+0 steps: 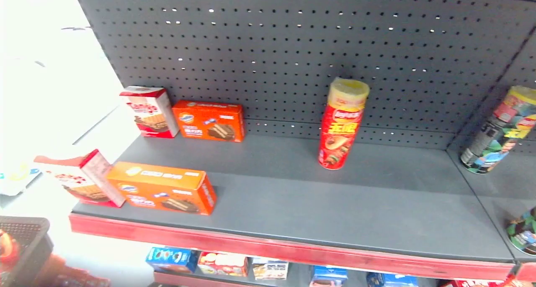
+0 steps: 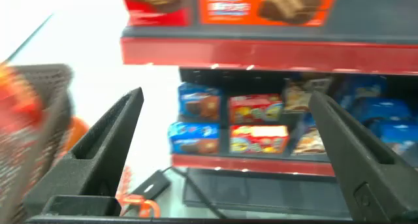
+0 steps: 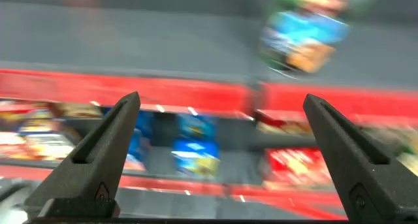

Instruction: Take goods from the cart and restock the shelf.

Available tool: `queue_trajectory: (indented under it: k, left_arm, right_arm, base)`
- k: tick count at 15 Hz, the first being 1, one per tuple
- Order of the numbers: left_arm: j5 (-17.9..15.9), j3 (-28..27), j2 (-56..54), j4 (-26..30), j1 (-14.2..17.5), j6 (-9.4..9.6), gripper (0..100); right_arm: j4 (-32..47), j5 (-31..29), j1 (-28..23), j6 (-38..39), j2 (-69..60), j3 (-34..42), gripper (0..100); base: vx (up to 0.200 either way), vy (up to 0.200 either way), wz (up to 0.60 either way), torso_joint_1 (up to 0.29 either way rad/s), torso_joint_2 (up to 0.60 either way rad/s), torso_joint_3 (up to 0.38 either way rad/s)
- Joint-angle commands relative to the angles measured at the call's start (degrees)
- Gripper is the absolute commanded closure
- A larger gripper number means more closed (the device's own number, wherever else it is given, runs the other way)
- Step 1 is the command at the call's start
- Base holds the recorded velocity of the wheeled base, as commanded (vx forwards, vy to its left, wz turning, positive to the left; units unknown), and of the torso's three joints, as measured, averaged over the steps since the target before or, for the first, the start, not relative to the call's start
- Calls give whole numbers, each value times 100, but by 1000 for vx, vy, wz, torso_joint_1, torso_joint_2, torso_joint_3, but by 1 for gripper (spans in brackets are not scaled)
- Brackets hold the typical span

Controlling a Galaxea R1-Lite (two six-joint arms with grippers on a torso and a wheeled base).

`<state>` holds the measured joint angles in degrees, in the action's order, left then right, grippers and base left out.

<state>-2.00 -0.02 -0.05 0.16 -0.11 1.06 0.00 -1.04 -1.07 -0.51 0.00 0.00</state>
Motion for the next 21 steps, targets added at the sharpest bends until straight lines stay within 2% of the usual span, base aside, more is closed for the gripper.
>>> queue_trajectory:
  k: [1,5,15,16,17,18,20,21]
  left_arm:
    - [-11,2,5,2,2,-1,0]
    - [-11,2,5,11,2,-9,0]
    - [59,2,5,2,11,17,0]
    - [218,-165,5,-25,11,70,0]
    - [279,-709,66,98,2,202,0]
    - [288,-1237,567,511,11,237,0]
    - [464,-1571,1437,775,11,237,0]
    - [551,-1606,1921,705,11,228,0]
  right_arm:
    - [0,-2,2,-2,0,0,0]
    - [0,-2,2,-2,0,0,0]
    - [-9,-19,2,34,0,0,0]
    - [-9,-19,2,34,0,0,0]
    - [-9,-19,2,34,0,0,0]
    - [-9,-19,2,34,0,0,0]
    - [-9,-19,2,34,0,0,0]
    - [-9,-19,2,34,0,0,0]
  base:
    - [0,0,600,-12,2,2]
    - [0,0,600,4,2,5]
    - [0,0,0,0,0,0]
    - [0,0,0,0,0,0]
    - [0,0,0,0,0,0]
    - [0,0,0,0,0,0]
    - [0,0,0,0,0,0]
    - [0,0,0,0,0,0]
